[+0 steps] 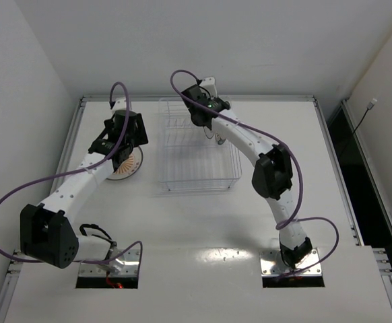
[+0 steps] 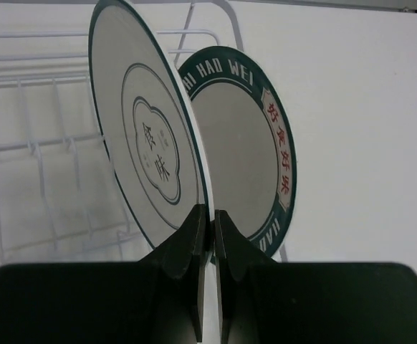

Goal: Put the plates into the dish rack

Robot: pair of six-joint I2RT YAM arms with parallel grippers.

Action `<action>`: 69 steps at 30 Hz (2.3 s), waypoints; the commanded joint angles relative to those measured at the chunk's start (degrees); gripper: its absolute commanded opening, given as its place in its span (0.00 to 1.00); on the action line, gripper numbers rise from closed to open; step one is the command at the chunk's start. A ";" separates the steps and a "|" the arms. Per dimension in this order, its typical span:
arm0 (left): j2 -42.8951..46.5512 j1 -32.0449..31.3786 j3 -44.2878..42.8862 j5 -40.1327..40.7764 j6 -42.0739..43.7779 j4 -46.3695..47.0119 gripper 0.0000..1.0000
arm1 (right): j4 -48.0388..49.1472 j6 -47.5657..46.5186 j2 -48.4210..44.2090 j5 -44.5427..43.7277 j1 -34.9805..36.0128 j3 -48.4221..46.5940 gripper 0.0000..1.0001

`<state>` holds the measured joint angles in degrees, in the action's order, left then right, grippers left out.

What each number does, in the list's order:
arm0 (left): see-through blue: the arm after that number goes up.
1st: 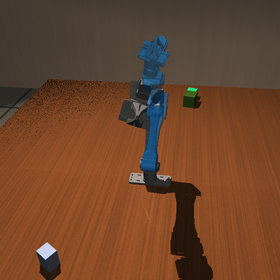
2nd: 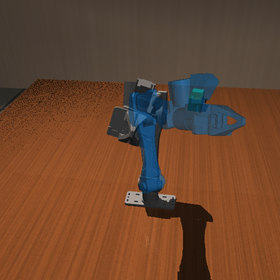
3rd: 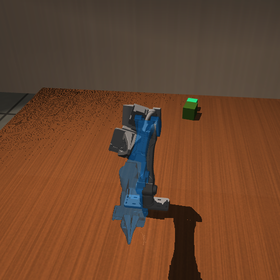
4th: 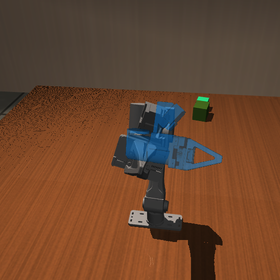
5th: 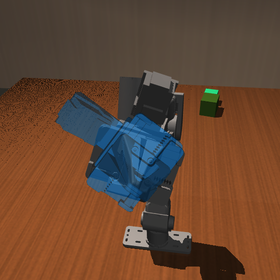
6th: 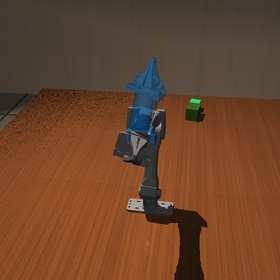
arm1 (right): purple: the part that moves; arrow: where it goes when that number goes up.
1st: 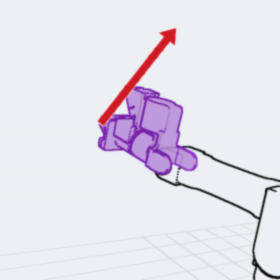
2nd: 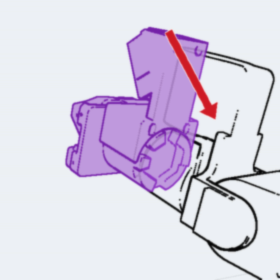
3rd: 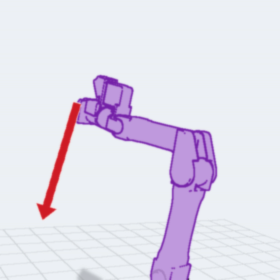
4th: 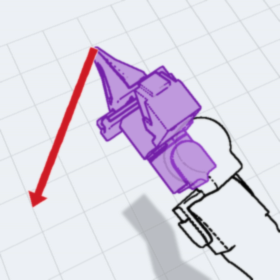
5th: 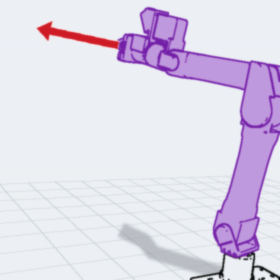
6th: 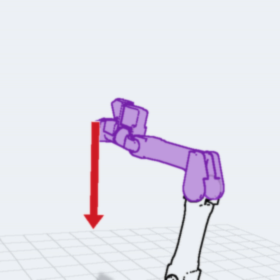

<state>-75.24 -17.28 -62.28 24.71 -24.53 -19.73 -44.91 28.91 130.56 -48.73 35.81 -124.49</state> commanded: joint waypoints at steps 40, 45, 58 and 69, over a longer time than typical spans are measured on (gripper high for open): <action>-2.89 -0.39 -1.62 5.17 -1.13 -0.40 0.64 | -0.45 -1.92 -6.98 3.98 0.49 7.06 0.12; -5.26 -0.39 -1.62 7.45 -2.18 -1.02 0.65 | 1.39 -3.06 -13.39 7.42 -0.04 9.52 0.44; -2.54 -0.39 1.29 25.22 -11.32 -2.87 1.00 | 20.35 -7.81 -36.77 17.77 1.54 27.25 1.00; -0.17 4.09 5.33 17.05 -10.27 1.71 1.00 | 35.05 -3.42 -51.01 29.39 -3.02 42.64 0.65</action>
<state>-77.52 -14.76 -57.39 43.99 -33.78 -21.12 -17.41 23.75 83.20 -21.82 33.82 -83.92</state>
